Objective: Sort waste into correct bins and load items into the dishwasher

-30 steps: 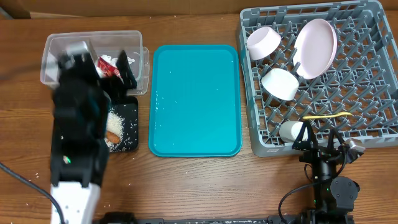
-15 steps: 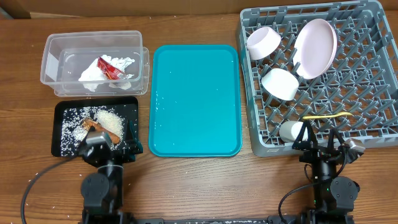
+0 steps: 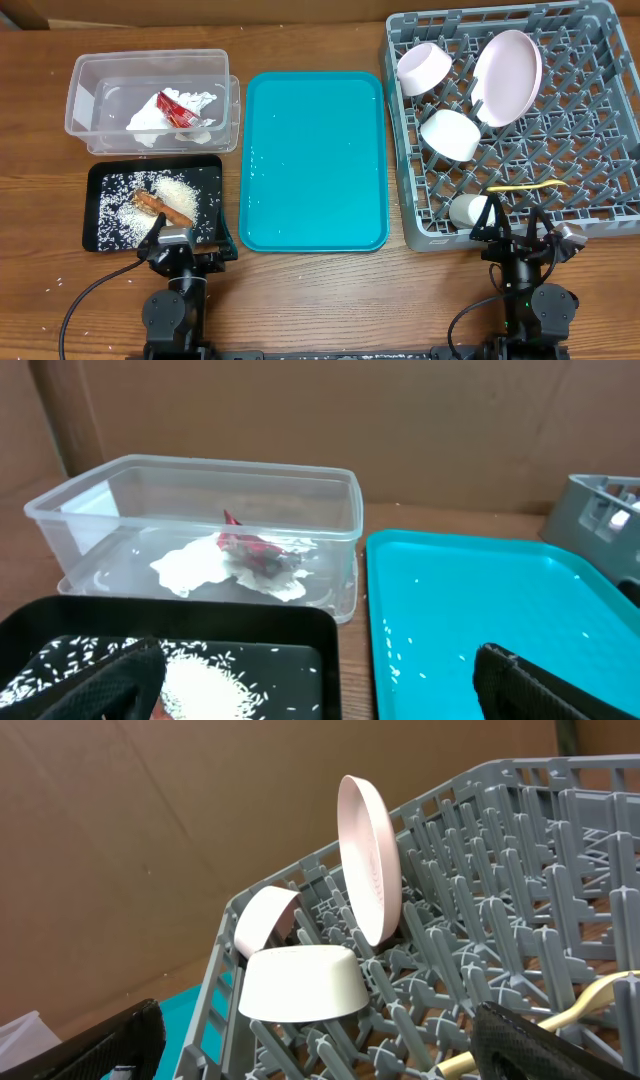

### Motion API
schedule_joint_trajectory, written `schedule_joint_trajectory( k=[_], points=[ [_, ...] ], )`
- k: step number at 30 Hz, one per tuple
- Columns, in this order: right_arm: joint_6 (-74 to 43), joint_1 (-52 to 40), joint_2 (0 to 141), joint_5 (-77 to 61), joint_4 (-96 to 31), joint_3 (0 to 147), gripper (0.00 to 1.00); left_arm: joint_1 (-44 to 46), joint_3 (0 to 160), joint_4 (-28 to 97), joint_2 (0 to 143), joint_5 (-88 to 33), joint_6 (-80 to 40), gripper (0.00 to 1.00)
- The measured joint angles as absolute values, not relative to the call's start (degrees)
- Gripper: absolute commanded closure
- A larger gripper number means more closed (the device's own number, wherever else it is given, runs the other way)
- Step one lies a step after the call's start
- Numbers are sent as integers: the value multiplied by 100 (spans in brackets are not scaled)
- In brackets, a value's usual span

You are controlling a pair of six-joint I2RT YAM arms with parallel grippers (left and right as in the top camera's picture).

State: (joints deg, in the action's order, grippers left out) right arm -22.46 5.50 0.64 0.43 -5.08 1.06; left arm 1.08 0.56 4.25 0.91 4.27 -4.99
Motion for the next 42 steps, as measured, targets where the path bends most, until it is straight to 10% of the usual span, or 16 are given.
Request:
schedule_joint_trajectory(
  k=[42],
  points=[
    [-2246,550,64,43,-510,106,0,108,56,427,91,362,-294,0]
  ],
)
